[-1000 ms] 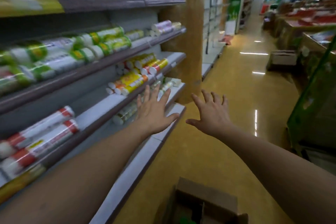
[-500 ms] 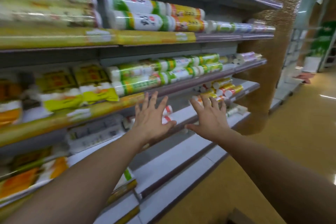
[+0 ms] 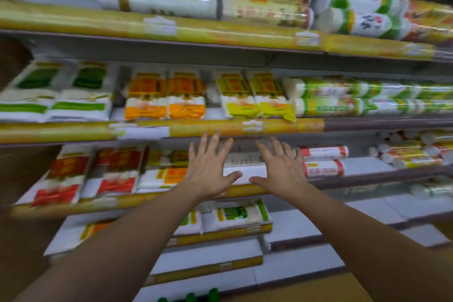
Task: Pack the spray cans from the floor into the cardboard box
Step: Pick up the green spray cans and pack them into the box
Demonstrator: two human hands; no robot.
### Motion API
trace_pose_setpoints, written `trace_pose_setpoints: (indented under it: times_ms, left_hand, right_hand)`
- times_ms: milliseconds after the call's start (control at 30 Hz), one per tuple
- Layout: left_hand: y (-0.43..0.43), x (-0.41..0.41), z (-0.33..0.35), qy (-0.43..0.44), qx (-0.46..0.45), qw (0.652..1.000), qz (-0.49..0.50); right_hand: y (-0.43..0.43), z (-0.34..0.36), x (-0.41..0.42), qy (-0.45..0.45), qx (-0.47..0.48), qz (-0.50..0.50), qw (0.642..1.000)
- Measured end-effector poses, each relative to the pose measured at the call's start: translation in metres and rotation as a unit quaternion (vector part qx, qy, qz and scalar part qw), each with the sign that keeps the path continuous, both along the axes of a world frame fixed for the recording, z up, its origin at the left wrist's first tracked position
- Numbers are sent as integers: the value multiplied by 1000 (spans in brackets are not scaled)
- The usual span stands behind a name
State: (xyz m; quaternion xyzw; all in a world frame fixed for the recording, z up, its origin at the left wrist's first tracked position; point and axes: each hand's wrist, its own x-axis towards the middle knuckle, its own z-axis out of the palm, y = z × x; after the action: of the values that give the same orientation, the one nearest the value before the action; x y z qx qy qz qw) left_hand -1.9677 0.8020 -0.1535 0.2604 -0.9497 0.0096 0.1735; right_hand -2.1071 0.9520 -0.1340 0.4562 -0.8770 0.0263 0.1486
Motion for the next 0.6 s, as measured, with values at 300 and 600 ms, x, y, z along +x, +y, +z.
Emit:
trace_pose_setpoints:
  times_ms: [300, 600]
  left_hand:
    - [-41, 84, -87, -20, 47, 997, 51]
    - [-19, 117, -233, -123, 163, 975, 85]
  right_hand:
    - [-54, -85, 69, -72, 63, 51, 994]
    - [-54, -221, 73, -170, 193, 65, 964]
